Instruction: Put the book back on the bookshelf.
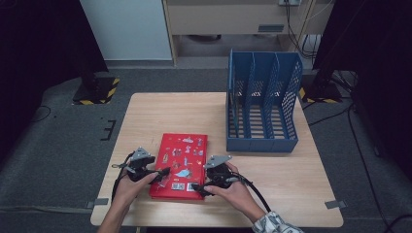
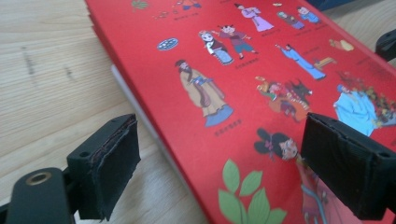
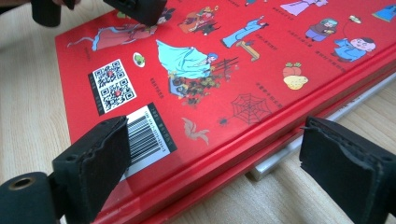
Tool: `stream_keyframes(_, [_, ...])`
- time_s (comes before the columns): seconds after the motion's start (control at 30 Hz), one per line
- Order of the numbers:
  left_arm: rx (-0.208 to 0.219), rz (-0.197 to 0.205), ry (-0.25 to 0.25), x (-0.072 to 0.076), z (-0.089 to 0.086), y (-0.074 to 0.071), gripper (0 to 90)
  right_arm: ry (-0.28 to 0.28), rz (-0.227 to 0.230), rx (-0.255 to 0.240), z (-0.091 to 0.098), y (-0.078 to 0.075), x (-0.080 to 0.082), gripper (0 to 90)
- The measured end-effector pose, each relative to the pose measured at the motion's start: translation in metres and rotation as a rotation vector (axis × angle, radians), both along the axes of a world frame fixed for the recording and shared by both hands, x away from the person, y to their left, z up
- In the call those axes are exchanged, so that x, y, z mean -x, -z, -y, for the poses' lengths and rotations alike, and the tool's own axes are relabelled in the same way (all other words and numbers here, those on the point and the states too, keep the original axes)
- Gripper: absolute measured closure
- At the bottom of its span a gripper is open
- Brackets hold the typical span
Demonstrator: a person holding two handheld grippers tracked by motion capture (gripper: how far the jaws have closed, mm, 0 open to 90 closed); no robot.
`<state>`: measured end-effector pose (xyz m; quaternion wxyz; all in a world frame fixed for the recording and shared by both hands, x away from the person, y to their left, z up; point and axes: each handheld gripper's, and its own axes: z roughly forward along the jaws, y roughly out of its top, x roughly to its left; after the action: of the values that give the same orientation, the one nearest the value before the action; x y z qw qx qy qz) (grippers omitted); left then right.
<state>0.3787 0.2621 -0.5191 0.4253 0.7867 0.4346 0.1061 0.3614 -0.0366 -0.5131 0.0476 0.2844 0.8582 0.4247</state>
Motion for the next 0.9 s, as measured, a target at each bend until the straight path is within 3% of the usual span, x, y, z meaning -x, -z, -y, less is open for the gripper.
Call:
stream_keyframes(0.33, [0.047,-0.033,0.018,-0.008,-0.002,0.004,11.1,0.005,-0.046,-0.006,-0.002,0.002,-0.012,7.3])
stream_keyframes(0.9, [0.041,-0.028,0.029,-0.009,-0.003,0.003,14.5,0.063,-0.082,-0.074,-0.004,0.014,-0.033,0.3])
